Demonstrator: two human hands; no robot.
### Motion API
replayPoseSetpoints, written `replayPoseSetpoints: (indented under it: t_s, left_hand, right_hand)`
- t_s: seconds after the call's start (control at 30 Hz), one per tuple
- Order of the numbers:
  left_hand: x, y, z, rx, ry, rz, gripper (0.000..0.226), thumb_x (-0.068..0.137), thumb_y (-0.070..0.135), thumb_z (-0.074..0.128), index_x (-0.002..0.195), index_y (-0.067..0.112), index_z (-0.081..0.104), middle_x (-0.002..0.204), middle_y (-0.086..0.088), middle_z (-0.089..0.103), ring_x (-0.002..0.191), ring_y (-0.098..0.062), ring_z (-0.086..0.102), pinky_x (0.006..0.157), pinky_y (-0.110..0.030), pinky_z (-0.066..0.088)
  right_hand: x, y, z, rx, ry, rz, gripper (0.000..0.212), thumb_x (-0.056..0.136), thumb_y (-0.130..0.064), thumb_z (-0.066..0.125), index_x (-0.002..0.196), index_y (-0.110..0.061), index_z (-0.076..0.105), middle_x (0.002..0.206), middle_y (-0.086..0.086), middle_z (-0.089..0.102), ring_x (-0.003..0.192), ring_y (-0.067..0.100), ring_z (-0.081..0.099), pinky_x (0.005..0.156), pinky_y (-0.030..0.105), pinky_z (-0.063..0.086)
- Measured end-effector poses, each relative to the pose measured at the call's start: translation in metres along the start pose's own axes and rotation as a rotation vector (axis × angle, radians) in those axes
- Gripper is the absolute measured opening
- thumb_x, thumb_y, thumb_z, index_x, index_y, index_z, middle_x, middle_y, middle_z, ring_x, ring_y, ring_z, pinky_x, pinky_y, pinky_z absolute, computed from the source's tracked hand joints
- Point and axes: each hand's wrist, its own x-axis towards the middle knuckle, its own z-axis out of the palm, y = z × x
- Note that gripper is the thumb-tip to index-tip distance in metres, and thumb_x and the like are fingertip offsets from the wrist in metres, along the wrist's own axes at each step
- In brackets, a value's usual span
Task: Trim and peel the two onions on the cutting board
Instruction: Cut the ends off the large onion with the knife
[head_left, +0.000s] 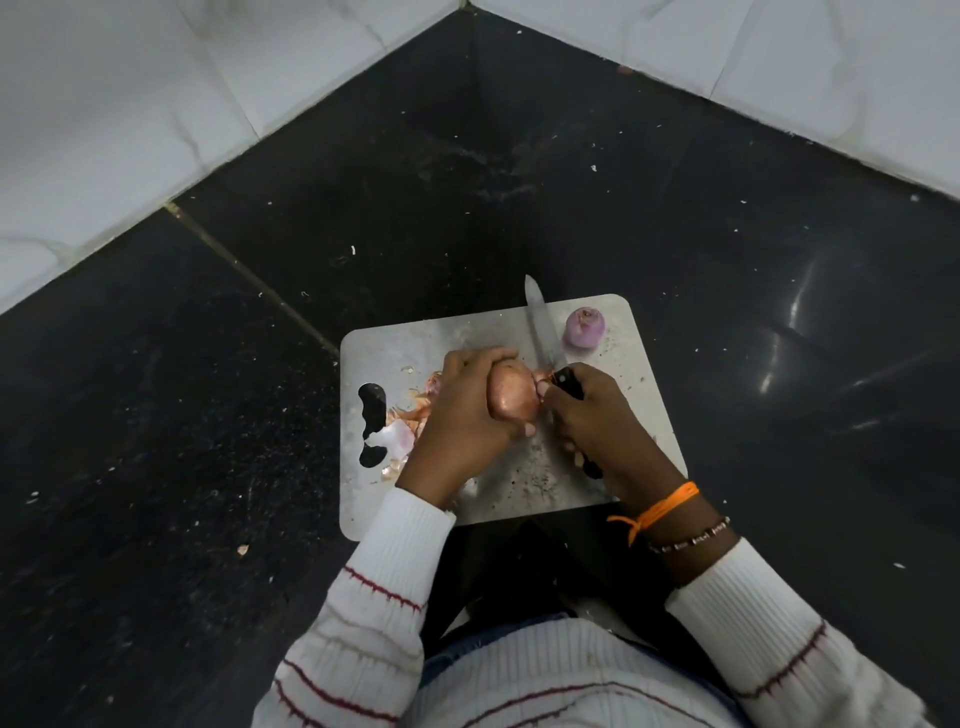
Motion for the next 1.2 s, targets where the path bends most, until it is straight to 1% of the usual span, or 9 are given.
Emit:
replayPoseSetpoints:
  t_s: [0.1, 0.2, 0.4, 0.5, 0.7, 0.83, 0.93, 1.03, 1.2]
  left_hand:
    - [0.0, 0.001, 0.002, -0.012, 0.013, -0.015, 0.071, 0.068, 0.004, 0.08, 0.127, 0.022, 0.045, 0.121, 0.005, 0.046, 0.103, -0.007, 0.045, 0.067, 0.0, 0.037]
    - [-0.002, 0.002, 0.004, -0.019, 0.092, 0.007, 0.066, 0.067, 0.009, 0.081, 0.122, 0.022, 0.048, 0.112, 0.008, 0.052, 0.098, -0.006, 0.05, 0.066, -0.002, 0.038]
    - [-0.005, 0.011, -0.005, -0.145, 0.192, -0.042, 0.044, 0.073, 0.022, 0.074, 0.112, 0.025, 0.055, 0.098, 0.013, 0.058, 0.088, -0.003, 0.057, 0.066, -0.01, 0.043]
    - [-0.006, 0.015, -0.012, -0.343, 0.078, -0.122, 0.025, 0.086, 0.023, 0.059, 0.111, 0.019, 0.06, 0.103, 0.0, 0.063, 0.092, -0.012, 0.061, 0.058, -0.01, 0.046]
    - [-0.005, 0.021, -0.018, -0.812, -0.057, -0.349, 0.021, 0.096, 0.026, 0.044, 0.09, 0.011, 0.058, 0.086, -0.012, 0.063, 0.074, -0.016, 0.065, 0.057, -0.017, 0.055]
    - [-0.002, 0.015, -0.016, -1.033, -0.026, -0.445, 0.023, 0.091, 0.028, 0.057, 0.097, 0.006, 0.058, 0.099, -0.022, 0.064, 0.092, -0.026, 0.067, 0.069, -0.025, 0.06]
    - [0.001, 0.01, -0.014, -0.991, -0.019, -0.41, 0.019, 0.089, 0.024, 0.062, 0.098, 0.007, 0.062, 0.1, -0.019, 0.066, 0.101, -0.026, 0.066, 0.079, -0.027, 0.058]
    - [0.002, 0.007, -0.012, -0.93, 0.033, -0.368, 0.026, 0.088, 0.023, 0.063, 0.111, 0.011, 0.06, 0.095, -0.011, 0.063, 0.09, -0.014, 0.066, 0.077, -0.024, 0.058]
    - [0.002, 0.007, -0.005, -0.752, 0.081, -0.284, 0.043, 0.087, 0.039, 0.06, 0.121, 0.018, 0.041, 0.112, -0.006, 0.056, 0.104, -0.018, 0.063, 0.076, -0.024, 0.058]
  right_hand:
    - [0.005, 0.004, 0.004, -0.041, 0.051, -0.058, 0.023, 0.095, -0.019, 0.049, 0.072, -0.016, 0.051, 0.054, 0.001, 0.048, 0.041, 0.01, 0.045, 0.045, 0.023, 0.038]
    - [0.011, 0.004, 0.005, -0.123, 0.078, -0.143, 0.023, 0.094, -0.022, 0.051, 0.071, -0.017, 0.052, 0.06, 0.0, 0.051, 0.057, 0.015, 0.048, 0.062, 0.031, 0.042]
    - [0.015, -0.007, 0.002, -0.141, 0.063, -0.392, 0.02, 0.094, -0.017, 0.051, 0.076, -0.024, 0.049, 0.072, -0.007, 0.057, 0.068, 0.002, 0.053, 0.061, 0.009, 0.038]
    - [0.021, -0.008, -0.005, -0.092, -0.026, -0.436, 0.011, 0.094, -0.015, 0.052, 0.084, -0.013, 0.056, 0.079, 0.002, 0.062, 0.075, 0.013, 0.058, 0.069, 0.022, 0.044]
    - [0.022, -0.013, -0.008, -0.124, -0.082, -0.465, 0.02, 0.093, -0.012, 0.053, 0.077, -0.024, 0.052, 0.067, -0.011, 0.051, 0.06, -0.002, 0.051, 0.06, 0.018, 0.038]
    - [0.021, -0.016, -0.005, -0.033, 0.0, -0.375, 0.015, 0.095, -0.015, 0.05, 0.087, -0.008, 0.06, 0.064, -0.009, 0.051, 0.052, -0.005, 0.051, 0.054, 0.015, 0.038]
    - [0.017, -0.015, -0.008, 0.093, 0.01, -0.264, 0.027, 0.097, -0.02, 0.047, 0.093, 0.005, 0.057, 0.058, -0.003, 0.044, 0.042, 0.0, 0.042, 0.044, 0.016, 0.035]
    - [0.012, -0.016, -0.008, 0.108, -0.034, -0.228, 0.015, 0.095, -0.016, 0.051, 0.089, -0.005, 0.059, 0.062, 0.001, 0.049, 0.046, 0.004, 0.043, 0.042, 0.015, 0.036]
    - [0.008, -0.017, -0.004, 0.21, -0.013, -0.163, 0.015, 0.094, -0.018, 0.053, 0.085, -0.01, 0.061, 0.052, -0.013, 0.056, 0.046, 0.0, 0.05, 0.046, 0.014, 0.04]
